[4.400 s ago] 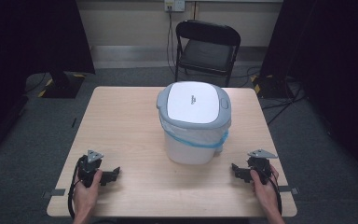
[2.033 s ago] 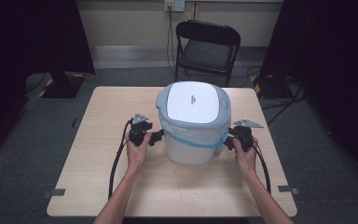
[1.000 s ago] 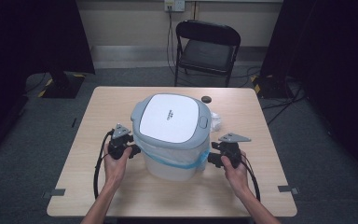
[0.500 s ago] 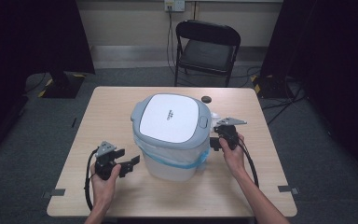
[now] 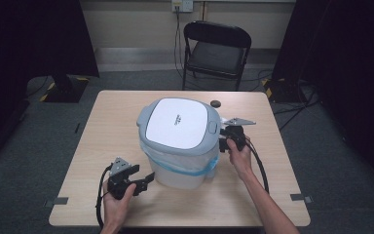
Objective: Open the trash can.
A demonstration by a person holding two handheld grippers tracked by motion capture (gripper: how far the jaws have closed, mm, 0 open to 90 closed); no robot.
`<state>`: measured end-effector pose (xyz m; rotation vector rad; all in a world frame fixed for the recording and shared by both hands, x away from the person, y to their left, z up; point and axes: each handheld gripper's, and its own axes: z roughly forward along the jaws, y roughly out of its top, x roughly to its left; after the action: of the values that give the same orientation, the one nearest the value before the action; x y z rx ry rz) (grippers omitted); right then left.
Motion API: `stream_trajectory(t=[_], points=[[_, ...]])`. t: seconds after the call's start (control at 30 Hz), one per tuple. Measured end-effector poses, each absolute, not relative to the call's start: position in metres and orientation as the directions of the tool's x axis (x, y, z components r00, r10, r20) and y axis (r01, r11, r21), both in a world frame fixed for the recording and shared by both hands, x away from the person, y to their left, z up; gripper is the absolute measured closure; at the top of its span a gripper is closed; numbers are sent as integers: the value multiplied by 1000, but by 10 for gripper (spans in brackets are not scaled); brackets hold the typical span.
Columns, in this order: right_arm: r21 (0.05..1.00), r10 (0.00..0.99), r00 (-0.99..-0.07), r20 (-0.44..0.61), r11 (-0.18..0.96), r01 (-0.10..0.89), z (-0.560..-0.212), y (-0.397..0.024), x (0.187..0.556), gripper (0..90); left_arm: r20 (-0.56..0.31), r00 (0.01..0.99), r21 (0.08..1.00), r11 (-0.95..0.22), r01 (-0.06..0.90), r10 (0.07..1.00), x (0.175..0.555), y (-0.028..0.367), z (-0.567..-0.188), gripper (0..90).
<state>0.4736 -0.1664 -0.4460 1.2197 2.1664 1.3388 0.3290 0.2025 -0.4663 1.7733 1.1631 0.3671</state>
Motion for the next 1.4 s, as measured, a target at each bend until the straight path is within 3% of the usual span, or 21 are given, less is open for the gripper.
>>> stream_trajectory(t=[0.13, 0.27, 0.4, 0.57, 0.77, 0.87, 0.93, 0.97, 1.03, 1.1, 1.2, 1.37, 1.4], points=[[844, 793, -592, 142, 215, 491, -444, -164, 471, 480, -218, 473, 833, -89, 545, 854, 329, 201, -466, 310], [838, 775, -618, 133, 245, 487, -441, -162, 464, 574, -195, 421, 831, -79, 551, 886, 338, 205, -466, 418], [834, 764, -629, 142, 250, 492, -440, -163, 457, 589, -218, 400, 830, -47, 556, 890, 343, 210, -465, 517], [842, 747, -639, 185, 215, 495, -445, -167, 438, 573, -244, 380, 829, -11, 559, 892, 347, 213, -464, 558], [849, 769, -626, 130, 240, 471, -443, -165, 421, 601, -240, 371, 834, -5, 551, 897, 357, 210, -462, 607], [849, 781, -615, 107, 249, 465, -442, -166, 417, 578, -224, 364, 831, -18, 556, 904, 366, 208, -460, 607], [853, 787, -608, 105, 242, 462, -443, -170, 417, 481, -233, 366, 825, -16, 564, 901, 369, 209, -460, 542], [853, 787, -608, 105, 242, 462, -443, -170, 417, 481, -225, 361, 822, -23, 570, 905, 370, 211, -460, 542], [850, 787, -607, 116, 238, 471, -445, -174, 420, 385, -217, 361, 812, -38, 583, 907, 367, 215, -459, 447], [851, 773, -621, 129, 236, 469, -445, -179, 422, 306, -210, 358, 801, -49, 596, 910, 356, 218, -457, 442], [852, 775, -627, 78, 275, 446, -445, -183, 425, 312, -207, 376, 796, -67, 601, 903, 337, 219, -452, 442], [852, 782, -610, 128, 227, 471, -450, -184, 437, 305, -216, 441, 798, -103, 594, 871, 324, 201, -449, 432], [854, 777, -615, 134, 225, 470, -450, -183, 439, 303, -183, 437, 802, -124, 585, 881, 325, 197, -447, 431]])
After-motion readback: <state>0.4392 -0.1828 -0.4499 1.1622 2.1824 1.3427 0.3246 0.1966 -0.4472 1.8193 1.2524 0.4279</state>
